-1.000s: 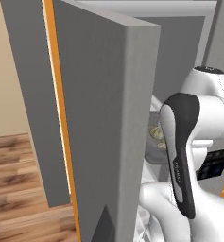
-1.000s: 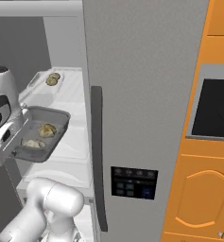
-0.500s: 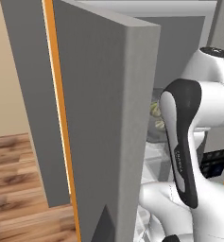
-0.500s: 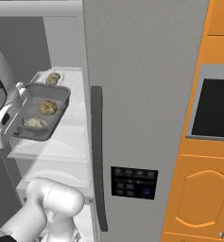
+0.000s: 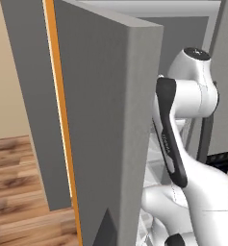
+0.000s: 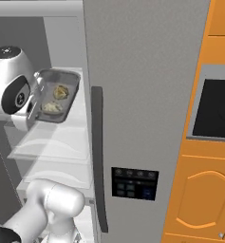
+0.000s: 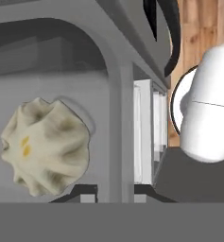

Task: Place two dumplings into each of the tupperware containers and then place the containers in the fridge.

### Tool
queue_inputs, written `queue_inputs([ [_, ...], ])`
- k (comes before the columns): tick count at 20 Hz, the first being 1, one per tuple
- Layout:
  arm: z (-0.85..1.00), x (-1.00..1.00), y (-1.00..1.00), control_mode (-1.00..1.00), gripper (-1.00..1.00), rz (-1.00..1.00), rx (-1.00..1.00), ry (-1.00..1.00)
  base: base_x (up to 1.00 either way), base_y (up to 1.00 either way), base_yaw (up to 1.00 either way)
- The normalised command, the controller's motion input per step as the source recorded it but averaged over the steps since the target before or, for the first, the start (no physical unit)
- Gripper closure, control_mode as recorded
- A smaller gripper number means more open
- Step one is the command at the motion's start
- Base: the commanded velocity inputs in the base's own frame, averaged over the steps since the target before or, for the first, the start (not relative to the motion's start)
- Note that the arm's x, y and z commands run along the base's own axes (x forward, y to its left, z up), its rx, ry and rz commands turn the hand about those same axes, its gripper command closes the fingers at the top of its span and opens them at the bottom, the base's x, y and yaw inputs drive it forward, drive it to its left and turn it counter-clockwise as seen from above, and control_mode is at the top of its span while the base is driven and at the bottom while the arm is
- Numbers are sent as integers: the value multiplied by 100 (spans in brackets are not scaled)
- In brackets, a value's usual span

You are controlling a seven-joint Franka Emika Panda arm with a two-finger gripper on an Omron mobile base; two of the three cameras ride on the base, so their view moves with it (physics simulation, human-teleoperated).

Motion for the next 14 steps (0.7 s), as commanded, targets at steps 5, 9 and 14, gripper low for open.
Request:
queue_inputs([
  [5, -3, 100, 0, -100, 100, 0, 0, 2, 0, 0, 0],
  [9, -9, 95, -4, -100, 100, 0, 0, 8, 0, 0, 0],
  [14, -31, 85, 0, -100, 100, 0, 0, 4, 0, 0, 0],
])
